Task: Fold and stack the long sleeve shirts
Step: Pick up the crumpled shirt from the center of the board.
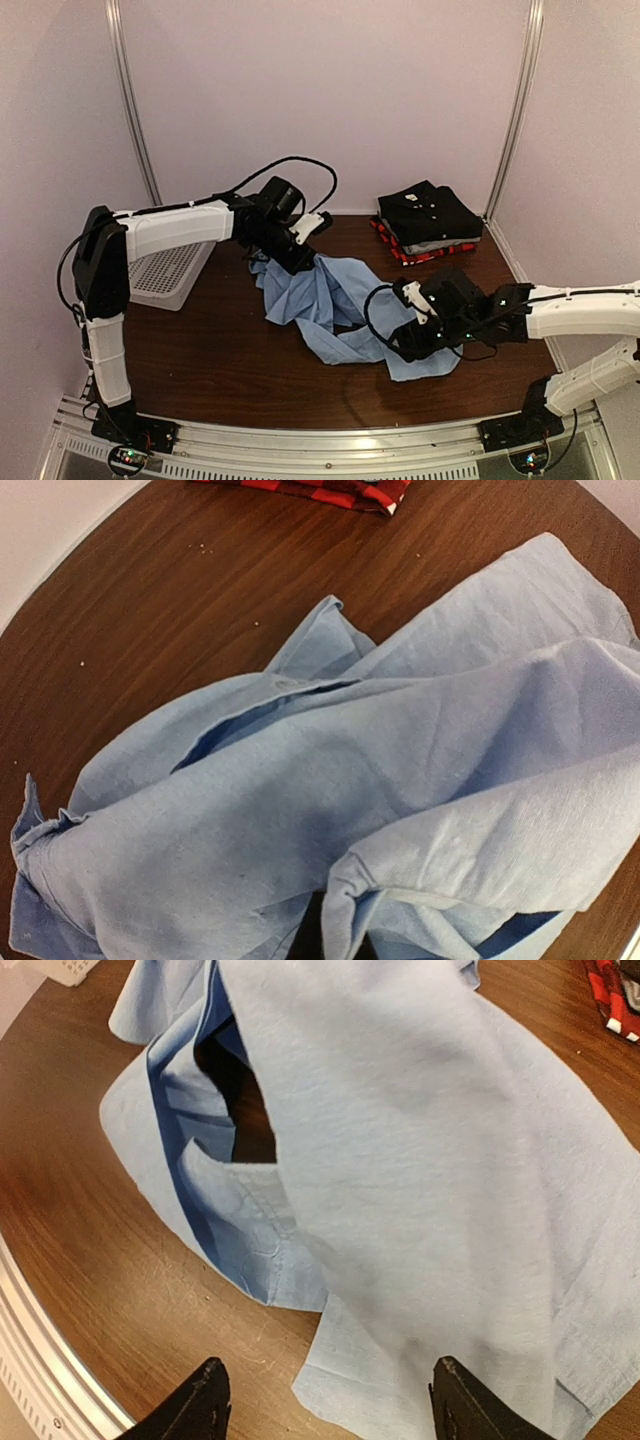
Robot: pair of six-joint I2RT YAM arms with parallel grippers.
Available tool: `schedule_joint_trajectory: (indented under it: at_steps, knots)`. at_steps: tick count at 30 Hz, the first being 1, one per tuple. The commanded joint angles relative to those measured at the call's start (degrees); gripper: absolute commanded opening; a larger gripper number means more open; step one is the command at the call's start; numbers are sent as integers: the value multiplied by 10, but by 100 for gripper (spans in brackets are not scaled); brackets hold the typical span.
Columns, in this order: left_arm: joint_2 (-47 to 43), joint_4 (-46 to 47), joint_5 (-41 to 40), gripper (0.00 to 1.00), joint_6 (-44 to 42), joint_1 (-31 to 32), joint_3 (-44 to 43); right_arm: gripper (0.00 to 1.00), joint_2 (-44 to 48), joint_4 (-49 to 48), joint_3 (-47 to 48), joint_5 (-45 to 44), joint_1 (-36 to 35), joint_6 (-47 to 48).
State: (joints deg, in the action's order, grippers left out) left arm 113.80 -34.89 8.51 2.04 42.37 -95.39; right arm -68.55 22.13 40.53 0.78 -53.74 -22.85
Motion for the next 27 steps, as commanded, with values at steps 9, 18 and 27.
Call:
schedule_joint_trajectory:
  at_steps: [9,18,27]
  knots:
    - [-14,-3,10,0,3,-2,-10,72,-146,25,7,-130,-81,-81]
    - [-15,-3,2,0,0,-2,-4,65,-184,-18,-16,-95,-87,-89]
    - [-34,-3,-12,0,-3,-6,20,18,-163,8,-43,-106,-87,-107]
